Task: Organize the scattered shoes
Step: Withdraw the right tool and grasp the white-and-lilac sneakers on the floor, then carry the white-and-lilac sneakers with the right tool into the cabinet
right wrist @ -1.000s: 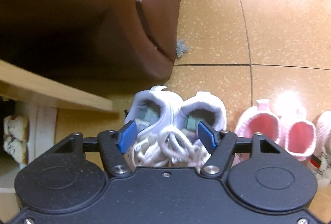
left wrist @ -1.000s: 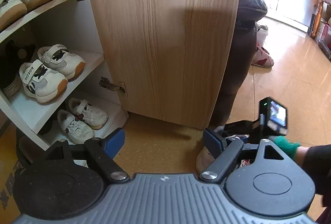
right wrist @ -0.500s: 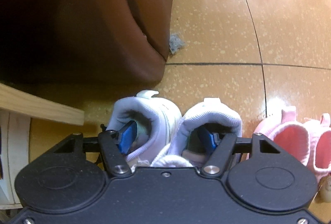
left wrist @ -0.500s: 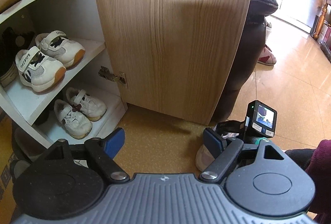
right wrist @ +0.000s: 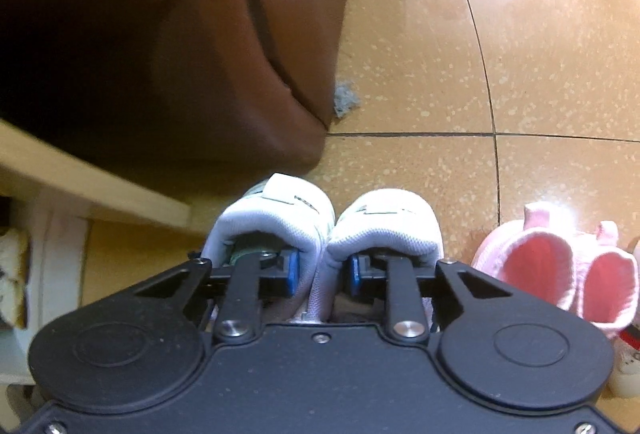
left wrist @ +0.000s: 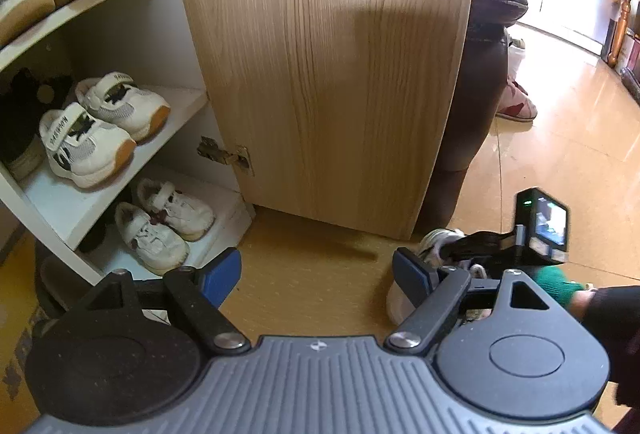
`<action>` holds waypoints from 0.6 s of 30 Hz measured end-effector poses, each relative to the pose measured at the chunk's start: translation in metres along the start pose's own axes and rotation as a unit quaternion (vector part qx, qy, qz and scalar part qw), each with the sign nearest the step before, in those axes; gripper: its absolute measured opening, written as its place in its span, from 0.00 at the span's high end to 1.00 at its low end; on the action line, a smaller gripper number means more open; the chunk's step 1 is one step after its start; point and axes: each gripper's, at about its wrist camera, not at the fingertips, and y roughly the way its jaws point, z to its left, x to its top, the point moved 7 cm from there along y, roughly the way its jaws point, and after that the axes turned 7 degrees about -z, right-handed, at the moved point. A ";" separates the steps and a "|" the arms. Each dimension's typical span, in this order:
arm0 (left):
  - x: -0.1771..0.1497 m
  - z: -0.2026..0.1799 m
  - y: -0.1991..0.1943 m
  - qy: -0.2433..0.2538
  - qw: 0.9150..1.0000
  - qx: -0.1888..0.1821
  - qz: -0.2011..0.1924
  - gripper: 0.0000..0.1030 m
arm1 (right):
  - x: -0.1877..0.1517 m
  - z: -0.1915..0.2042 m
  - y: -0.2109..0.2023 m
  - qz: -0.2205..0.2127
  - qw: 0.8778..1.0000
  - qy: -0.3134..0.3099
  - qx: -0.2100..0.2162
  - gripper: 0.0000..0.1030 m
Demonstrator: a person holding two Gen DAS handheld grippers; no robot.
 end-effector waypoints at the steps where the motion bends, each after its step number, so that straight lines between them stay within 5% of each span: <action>1: 0.001 0.000 -0.003 0.000 1.000 0.001 -0.004 0.20 | 0.001 0.001 -0.006 -0.003 1.000 -0.003 0.006 0.78; 10: 0.010 0.000 -0.030 0.008 0.999 0.011 -0.040 0.20 | 0.014 0.020 -0.094 -0.043 0.996 -0.057 0.058 0.78; 18: 0.015 0.007 -0.055 -0.003 0.998 0.009 -0.068 0.20 | 0.030 0.049 -0.189 -0.101 0.979 -0.131 0.119 0.78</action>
